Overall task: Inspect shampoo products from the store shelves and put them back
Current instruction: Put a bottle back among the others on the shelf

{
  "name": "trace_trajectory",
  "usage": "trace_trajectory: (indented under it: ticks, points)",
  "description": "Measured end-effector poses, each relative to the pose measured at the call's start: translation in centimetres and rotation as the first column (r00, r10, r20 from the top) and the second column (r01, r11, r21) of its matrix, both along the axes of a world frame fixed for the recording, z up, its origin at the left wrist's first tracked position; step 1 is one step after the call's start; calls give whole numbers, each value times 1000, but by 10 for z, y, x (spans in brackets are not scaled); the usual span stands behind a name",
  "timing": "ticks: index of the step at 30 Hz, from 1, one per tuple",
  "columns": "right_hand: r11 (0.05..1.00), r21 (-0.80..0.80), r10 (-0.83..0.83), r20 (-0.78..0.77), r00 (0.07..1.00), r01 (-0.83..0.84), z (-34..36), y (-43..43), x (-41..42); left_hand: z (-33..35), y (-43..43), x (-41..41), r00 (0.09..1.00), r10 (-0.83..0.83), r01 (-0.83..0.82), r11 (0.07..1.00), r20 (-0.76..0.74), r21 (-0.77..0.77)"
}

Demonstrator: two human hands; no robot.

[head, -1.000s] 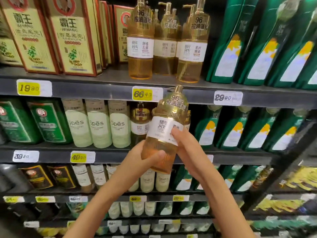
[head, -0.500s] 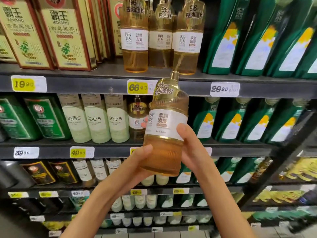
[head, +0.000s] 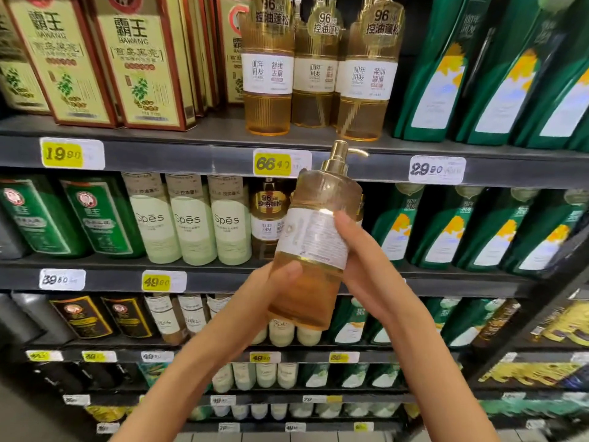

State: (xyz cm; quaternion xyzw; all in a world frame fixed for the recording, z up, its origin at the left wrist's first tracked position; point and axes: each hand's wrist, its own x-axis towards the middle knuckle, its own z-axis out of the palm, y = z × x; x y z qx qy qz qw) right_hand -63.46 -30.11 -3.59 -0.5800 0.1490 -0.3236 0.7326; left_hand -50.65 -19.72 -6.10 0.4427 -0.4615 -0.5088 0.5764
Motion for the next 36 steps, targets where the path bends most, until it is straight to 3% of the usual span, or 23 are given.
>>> trace_trajectory:
  ticks: [3,5,8,10,11,14,17,20,22,25,29,32,36]
  points:
    - [980,89,163,137,977,-176,0,-2,-1,0,6,5,977,-152,163,984,-148,65]
    - [969,125,188,184,965,-213,-1,-3,1,2,6,4,990,-94,103,991,-107,83]
    - [993,92,55,133,990,-67,2,0,4,5,4,3,958,239,-242,970,157,-4]
    - [991,-4,-136,-6,991,136,4,4,12,6,2,-2,852,355,-340,934,385,-108]
    - [974,-47,-223,-73,972,220,4,5,16,6,0,-7,822,379,-365,924,426,-118]
    - [951,-117,-303,-144,942,288,4,6,24,4,-7,-8,855,415,-402,909,311,-107]
    - [998,-20,-58,-63,996,56,5,1,21,2,-6,-1,995,103,-104,992,-16,-70]
    - [972,164,147,126,981,-166,-3,2,21,-3,-2,7,967,-86,84,996,-238,-18]
    - [972,153,150,168,974,-176,-8,2,21,-6,-4,13,973,-85,88,996,-216,5]
    - [986,122,94,145,985,-113,-7,0,21,-4,-5,14,984,168,-170,984,55,48]
    - [993,63,88,119,989,-96,-8,1,24,0,-6,10,852,439,-424,898,284,-116]
    - [996,1,94,60,994,-95,-12,4,26,2,-4,10,847,461,-437,887,265,-148]
    - [994,-83,66,-83,994,-73,-22,10,26,0,-1,9,934,356,-353,930,20,-99]
